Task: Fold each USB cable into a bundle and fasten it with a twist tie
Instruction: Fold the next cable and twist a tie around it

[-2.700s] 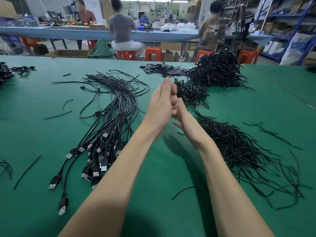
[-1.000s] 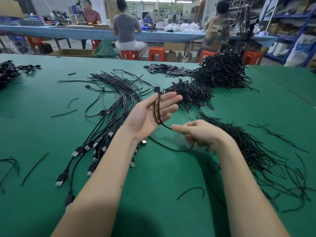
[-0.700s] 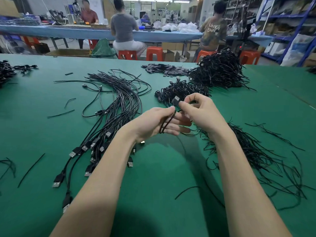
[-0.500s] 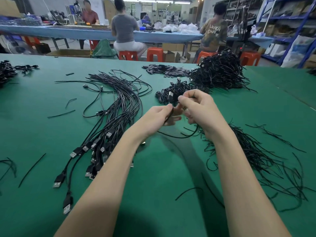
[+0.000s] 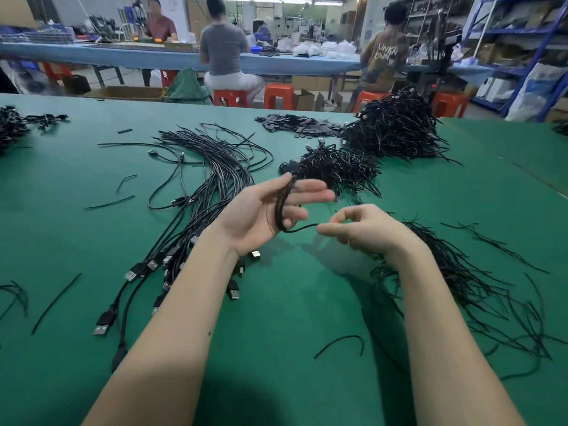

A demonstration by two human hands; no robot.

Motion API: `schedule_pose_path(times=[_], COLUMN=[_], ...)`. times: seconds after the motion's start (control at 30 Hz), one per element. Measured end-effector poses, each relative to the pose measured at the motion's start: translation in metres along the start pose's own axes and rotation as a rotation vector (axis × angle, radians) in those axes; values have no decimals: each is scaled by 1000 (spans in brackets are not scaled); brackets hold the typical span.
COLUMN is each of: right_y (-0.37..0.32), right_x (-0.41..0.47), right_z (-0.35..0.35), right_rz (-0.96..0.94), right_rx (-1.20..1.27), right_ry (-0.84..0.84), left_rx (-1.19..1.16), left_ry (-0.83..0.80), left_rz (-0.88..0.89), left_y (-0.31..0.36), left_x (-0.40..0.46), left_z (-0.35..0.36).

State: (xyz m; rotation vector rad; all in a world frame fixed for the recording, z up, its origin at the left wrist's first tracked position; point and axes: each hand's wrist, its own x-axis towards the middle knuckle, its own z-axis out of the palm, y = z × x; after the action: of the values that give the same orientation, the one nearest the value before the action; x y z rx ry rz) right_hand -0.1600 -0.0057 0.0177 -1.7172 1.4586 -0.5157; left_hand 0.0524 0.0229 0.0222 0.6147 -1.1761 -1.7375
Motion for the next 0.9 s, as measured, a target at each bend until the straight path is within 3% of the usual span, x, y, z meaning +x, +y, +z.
schedule_pose_path(times=[0.1, 0.17, 0.3, 0.4, 0.47, 0.53, 0.67, 0.73, 0.83, 0.9], right_y=[-10, -20, -37, -37, -33, -29, -23, -19, -16, -15], right_x=[2, 3, 1, -3, -5, -5, -1, 3, 5, 5], right_z=[3, 8, 22, 28, 31, 34, 34, 32, 26, 26], right_rz=[-47, -66, -143, -194, -170, -126, -86, -54, -89, -141], right_rx=[287, 443, 538, 531, 497, 479, 359, 425, 693, 705], right_ry=[89, 111, 68, -149, -320, -378, -221, -81, -136, -117], left_rx=[383, 595, 747, 517, 135, -165, -277, -324, -404, -369], left_ry=[-27, 54, 417, 634, 614, 535, 454, 393, 197, 138], left_rz=[-180, -224, -21, 81, 121, 145, 120, 117, 80, 59], left_y=[-6, -15, -29, -32, -28, -22, -16, -15, -14, -14], left_x=[4, 12, 27, 33, 35, 35, 28, 24, 18, 17], left_z=[1, 9, 18, 17, 19, 19, 19, 16, 16, 16])
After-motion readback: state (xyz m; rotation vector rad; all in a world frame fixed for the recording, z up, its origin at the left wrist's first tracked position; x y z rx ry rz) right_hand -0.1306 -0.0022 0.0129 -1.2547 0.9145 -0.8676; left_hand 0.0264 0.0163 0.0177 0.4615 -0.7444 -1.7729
